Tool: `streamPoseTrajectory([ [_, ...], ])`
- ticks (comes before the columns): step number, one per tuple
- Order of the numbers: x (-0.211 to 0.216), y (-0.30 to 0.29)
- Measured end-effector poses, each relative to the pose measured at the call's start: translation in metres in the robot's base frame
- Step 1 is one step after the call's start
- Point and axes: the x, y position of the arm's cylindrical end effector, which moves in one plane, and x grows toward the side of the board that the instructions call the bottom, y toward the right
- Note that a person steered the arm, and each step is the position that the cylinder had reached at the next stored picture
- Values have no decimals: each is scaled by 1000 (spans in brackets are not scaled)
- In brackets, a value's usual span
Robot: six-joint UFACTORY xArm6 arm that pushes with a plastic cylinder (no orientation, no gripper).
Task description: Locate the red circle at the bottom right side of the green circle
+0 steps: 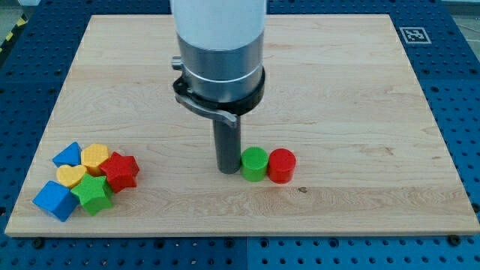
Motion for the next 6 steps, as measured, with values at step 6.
streamPoseTrajectory([
  [6, -14, 79],
])
